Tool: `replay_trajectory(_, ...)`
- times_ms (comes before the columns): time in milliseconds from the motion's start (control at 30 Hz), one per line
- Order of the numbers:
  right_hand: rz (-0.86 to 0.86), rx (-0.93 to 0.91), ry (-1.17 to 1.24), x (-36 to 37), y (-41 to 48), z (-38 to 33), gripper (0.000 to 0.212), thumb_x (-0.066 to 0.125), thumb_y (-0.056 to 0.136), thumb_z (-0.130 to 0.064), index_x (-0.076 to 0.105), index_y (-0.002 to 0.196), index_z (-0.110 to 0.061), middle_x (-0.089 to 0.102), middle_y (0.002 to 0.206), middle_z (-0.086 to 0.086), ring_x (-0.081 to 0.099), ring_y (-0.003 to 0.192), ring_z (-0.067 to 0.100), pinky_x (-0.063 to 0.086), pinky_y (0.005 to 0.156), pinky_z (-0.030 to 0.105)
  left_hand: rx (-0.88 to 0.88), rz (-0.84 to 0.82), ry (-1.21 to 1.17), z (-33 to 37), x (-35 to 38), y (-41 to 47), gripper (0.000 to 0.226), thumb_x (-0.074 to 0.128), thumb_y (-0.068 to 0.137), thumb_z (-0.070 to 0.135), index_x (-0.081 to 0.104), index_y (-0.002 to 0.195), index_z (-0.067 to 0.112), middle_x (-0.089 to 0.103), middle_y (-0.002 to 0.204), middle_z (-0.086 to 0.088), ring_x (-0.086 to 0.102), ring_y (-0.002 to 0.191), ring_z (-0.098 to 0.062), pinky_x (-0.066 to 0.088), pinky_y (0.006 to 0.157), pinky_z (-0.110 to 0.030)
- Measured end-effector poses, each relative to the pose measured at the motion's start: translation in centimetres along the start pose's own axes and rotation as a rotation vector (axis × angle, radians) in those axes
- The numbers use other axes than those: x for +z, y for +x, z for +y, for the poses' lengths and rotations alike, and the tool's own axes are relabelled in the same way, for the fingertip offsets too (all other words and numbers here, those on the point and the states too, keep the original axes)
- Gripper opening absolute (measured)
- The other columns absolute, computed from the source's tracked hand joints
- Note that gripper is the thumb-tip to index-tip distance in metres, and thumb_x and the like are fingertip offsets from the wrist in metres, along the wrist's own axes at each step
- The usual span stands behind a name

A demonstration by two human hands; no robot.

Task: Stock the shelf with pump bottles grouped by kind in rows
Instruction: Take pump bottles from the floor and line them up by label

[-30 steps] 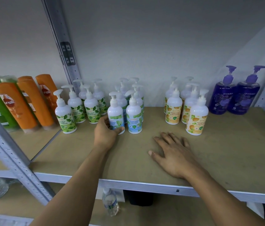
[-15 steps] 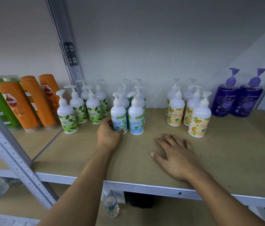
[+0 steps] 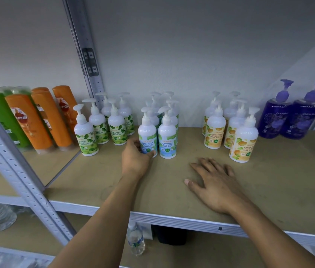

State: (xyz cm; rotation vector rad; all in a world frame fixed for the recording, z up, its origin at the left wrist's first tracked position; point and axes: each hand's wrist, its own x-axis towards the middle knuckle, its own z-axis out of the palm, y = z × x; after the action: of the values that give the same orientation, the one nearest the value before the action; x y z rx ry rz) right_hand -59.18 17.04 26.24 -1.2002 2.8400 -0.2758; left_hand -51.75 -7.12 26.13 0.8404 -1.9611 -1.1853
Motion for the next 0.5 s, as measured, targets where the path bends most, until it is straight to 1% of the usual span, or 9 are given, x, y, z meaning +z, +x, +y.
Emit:
replay_trajectory(67,0.002,0.000,-0.005,0.00,-0.01,-0.01,0.072,0.021,0.092,-0.075,0.022,0.154,-0.041,0.009,0.167,-0.011,0.002,0.154,0.014,0.006,0.122,0.049,0.010,0.003,0.002,-0.01,0.05,-0.05,0.057,0.091,0.070,0.018,0.053,0.114,0.020,0.062,0.103,0.010,0.058,0.085,0.007,0.044,0.071,-0.008)
replay_trajectory(167,-0.002,0.003,-0.007,-0.03,-0.05,-0.06,0.071,0.021,0.092,-0.076,0.022,0.154,-0.041,0.009,0.167,-0.012,0.002,0.154,0.014,0.005,0.123,0.049,0.026,-0.003,-0.001,-0.10,0.09,-0.02,0.060,0.089,0.071,0.016,0.057,0.122,0.014,0.063,0.105,0.009,0.063,0.092,-0.006,0.047,0.081,-0.019)
replay_trajectory(333,-0.004,0.005,-0.006,-0.01,-0.09,-0.03,0.072,0.021,0.092,-0.076,0.022,0.154,-0.041,0.010,0.166,-0.013,0.002,0.154,0.013,0.005,0.123,0.048,0.032,-0.011,-0.022,-0.27,0.10,0.12,0.061,0.088,0.072,0.014,0.057,0.124,0.013,0.063,0.104,0.010,0.063,0.094,-0.006,0.048,0.083,-0.021)
replay_trajectory(500,-0.002,0.006,-0.012,-0.01,-0.09,-0.06,0.075,0.017,0.088,-0.077,0.021,0.154,-0.042,0.010,0.166,-0.013,0.003,0.154,0.013,0.005,0.123,0.048,0.032,-0.035,-0.013,-0.40,0.03,0.32,0.060,0.088,0.072,0.015,0.057,0.124,0.014,0.067,0.109,0.006,0.064,0.097,-0.009,0.050,0.085,-0.023)
